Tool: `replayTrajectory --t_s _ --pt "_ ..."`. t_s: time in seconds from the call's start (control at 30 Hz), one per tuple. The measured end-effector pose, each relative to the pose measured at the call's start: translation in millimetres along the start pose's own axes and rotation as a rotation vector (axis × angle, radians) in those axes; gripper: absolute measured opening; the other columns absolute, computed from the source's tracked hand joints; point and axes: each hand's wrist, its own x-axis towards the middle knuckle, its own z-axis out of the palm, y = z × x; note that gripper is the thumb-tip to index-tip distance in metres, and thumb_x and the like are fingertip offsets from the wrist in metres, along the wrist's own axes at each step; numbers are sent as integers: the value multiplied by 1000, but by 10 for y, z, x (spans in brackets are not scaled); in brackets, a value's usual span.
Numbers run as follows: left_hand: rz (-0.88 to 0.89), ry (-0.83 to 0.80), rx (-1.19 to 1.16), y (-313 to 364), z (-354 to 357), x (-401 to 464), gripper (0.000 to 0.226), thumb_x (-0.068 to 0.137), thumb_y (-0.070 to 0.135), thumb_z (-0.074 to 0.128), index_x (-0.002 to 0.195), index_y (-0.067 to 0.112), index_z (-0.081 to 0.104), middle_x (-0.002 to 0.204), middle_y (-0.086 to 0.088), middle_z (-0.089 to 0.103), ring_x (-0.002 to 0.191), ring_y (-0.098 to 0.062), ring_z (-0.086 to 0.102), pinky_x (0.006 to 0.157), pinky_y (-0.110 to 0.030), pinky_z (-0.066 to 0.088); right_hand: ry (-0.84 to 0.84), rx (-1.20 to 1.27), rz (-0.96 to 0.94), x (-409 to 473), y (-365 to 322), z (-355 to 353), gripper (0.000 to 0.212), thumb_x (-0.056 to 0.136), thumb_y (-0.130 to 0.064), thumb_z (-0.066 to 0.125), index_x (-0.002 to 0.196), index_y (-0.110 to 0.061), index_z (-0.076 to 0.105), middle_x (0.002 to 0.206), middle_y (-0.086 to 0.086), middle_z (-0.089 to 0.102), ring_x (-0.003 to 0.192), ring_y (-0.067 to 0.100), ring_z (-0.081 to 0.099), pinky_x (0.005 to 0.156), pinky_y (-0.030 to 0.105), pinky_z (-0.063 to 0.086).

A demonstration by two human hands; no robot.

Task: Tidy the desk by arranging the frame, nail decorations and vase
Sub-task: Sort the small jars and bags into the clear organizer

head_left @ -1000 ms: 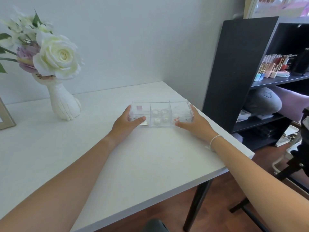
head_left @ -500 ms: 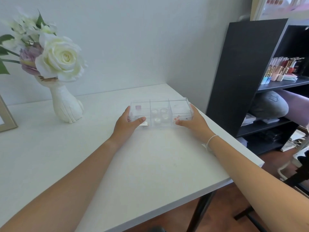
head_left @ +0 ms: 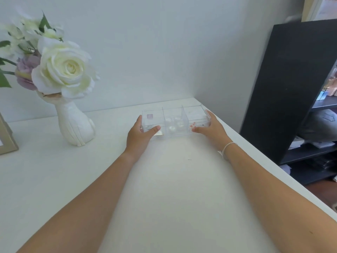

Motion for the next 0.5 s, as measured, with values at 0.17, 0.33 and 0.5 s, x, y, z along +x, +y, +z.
replayTrajectory --t_s 0.17,0.33,0.5 --pt "-8 51 -17 -88 1 311 79 80 38 68 145 21 27 147 2 38 134 -13 36 98 -21 30 -23 -7 -25 421 48 146 76 71 -21 76 135 -29 36 93 -33 45 78 -26 50 63 -1 36" --pt "-19 89 -1 -151 42 632 82 79 41 68 146 22 24 148 2 36 132 -11 36 95 -20 29 -48 -10 -39 827 98 240 79 72 -22 74 138 -33 33 98 -30 46 88 -12 46 69 11 33" --pt "-4 111 31 -214 102 926 63 78 43 68 134 31 41 130 13 49 125 -15 42 89 -20 36 -70 18 -42 1188 154 294 77 72 -18 74 138 -29 34 107 -11 54 98 4 55 70 15 38"
